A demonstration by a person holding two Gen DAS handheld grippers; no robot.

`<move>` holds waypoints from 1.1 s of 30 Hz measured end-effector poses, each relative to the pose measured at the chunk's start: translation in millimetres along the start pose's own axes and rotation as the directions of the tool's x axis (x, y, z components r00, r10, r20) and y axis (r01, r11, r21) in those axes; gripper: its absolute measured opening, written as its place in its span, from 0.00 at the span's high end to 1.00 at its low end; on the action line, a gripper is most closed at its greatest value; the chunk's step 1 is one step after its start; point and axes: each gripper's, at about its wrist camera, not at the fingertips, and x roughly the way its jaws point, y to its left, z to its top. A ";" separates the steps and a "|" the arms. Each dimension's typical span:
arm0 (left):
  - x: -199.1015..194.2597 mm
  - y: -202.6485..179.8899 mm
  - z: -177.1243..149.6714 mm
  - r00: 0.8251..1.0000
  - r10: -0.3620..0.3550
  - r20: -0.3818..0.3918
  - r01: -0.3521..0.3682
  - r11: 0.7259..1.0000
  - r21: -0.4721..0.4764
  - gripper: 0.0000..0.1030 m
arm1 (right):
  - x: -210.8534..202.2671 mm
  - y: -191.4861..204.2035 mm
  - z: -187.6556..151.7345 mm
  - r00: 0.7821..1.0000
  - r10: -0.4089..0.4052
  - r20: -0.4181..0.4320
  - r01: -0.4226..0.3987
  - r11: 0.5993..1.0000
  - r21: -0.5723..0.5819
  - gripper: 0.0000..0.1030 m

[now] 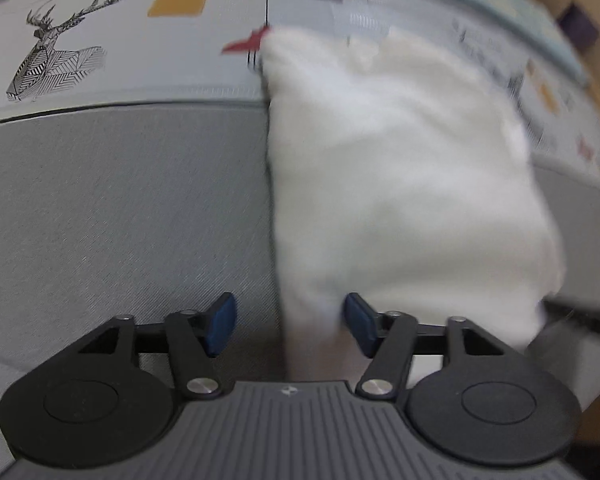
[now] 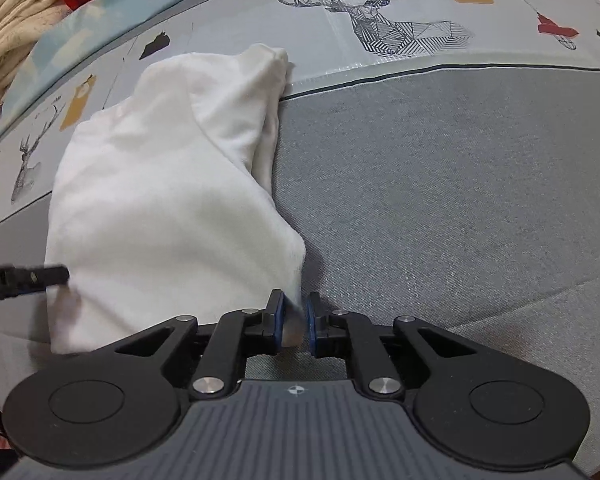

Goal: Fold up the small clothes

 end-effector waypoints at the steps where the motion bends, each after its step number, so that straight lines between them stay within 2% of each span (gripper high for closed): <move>1: -1.2 -1.9 -4.4 1.000 0.028 0.003 -0.029 0.999 0.029 0.24 | -0.9 0.9 -0.2 1.000 -0.011 0.001 0.011 1.000 -0.010 0.85; 2: -4.6 -3.8 -8.5 0.998 0.056 0.013 -0.056 0.997 0.053 0.23 | -3.2 1.7 -0.4 1.000 -0.026 0.006 0.026 0.999 -0.019 0.79; 5: -24.5 -9.6 -20.7 0.989 0.137 0.060 -0.144 0.980 0.137 0.25 | -19.4 4.3 -2.9 0.996 -0.063 0.068 0.065 0.997 -0.035 0.75; 7: -53.8 -16.3 -30.9 0.966 0.188 0.176 -0.221 0.956 0.194 0.25 | -40.0 6.0 -5.6 0.983 -0.092 0.157 0.101 0.994 -0.050 0.73; 8: -69.3 -18.5 -35.8 0.952 0.191 0.239 -0.240 0.950 0.199 0.23 | -55.1 7.8 -7.9 0.969 -0.103 0.225 0.120 0.990 -0.067 0.71; 9: -89.5 -20.8 -44.0 0.930 0.187 0.317 -0.255 0.948 0.188 0.22 | -71.1 8.8 -10.8 0.953 -0.093 0.289 0.123 0.989 -0.086 0.70; 10: -106.6 -23.2 -53.3 0.906 0.184 0.381 -0.265 0.949 0.172 0.17 | -86.8 9.4 -13.9 0.936 -0.075 0.344 0.115 0.988 -0.098 0.63; 11: -121.8 -26.6 -64.1 0.880 0.178 0.440 -0.270 0.950 0.156 0.16 | -101.4 9.7 -18.5 0.918 -0.058 0.392 0.105 0.989 -0.100 0.49; 12: -137.0 -30.8 -76.4 0.854 0.166 0.493 -0.267 0.953 0.141 0.16 | -117.7 10.5 -25.4 0.896 -0.041 0.443 0.093 0.991 -0.096 0.42; 13: -149.1 -36.1 -88.3 0.834 0.154 0.530 -0.259 0.957 0.129 0.16 | -132.4 11.4 -34.2 0.874 -0.028 0.485 0.084 0.992 -0.095 0.31; 14: -160.5 -42.9 -102.1 0.815 0.147 0.561 -0.251 0.961 0.113 0.16 | -144.8 13.2 -43.8 0.855 -0.017 0.518 0.080 0.992 -0.099 0.25; 15: -169.6 -49.6 -115.8 0.797 0.145 0.587 -0.242 0.966 0.091 0.16 | -157.0 15.5 -56.4 0.836 -0.002 0.548 0.075 0.991 -0.111 0.23; 16: -175.8 -55.9 -127.7 0.786 0.130 0.604 -0.220 0.972 0.077 0.16 | -165.6 16.6 -68.2 0.823 0.016 0.567 0.069 0.989 -0.128 0.21; 18: -185.2 -66.0 -150.9 0.786 0.089 0.611 -0.160 0.985 0.062 0.16 | -178.9 19.5 -95.5 0.802 0.046 0.596 0.060 0.986 -0.158 0.21; 20: -190.4 -73.3 -171.4 0.794 0.055 0.606 -0.108 0.993 0.051 0.16 | -190.5 24.2 -118.3 0.792 0.059 0.608 0.049 0.986 -0.159 0.20; 22: -189.3 -81.8 -187.0 0.817 0.056 0.575 -0.103 0.993 0.049 0.16 | -198.6 25.4 -138.3 0.783 0.069 0.619 0.030 0.988 -0.149 0.16; 23: -188.6 -83.2 -193.2 0.829 0.068 0.555 -0.103 0.994 0.032 0.16 | -199.4 25.7 -148.4 0.787 0.068 0.613 0.027 0.989 -0.144 0.16; 26: -182.2 -84.2 -199.4 0.851 0.087 0.518 -0.103 0.995 0.002 0.16 | -195.4 33.4 -164.9 0.817 0.036 0.576 0.062 0.987 -0.150 0.16; 30: -174.2 -89.4 -198.7 0.855 0.101 0.508 -0.130 0.991 0.021 0.16 | -186.3 45.1 -168.8 0.834 0.013 0.551 0.112 0.975 -0.192 0.16; 33: -168.2 -91.4 -195.7 0.859 0.105 0.502 -0.137 0.990 0.026 0.16 | -179.9 47.2 -166.5 0.851 0.002 0.525 0.107 0.978 -0.178 0.16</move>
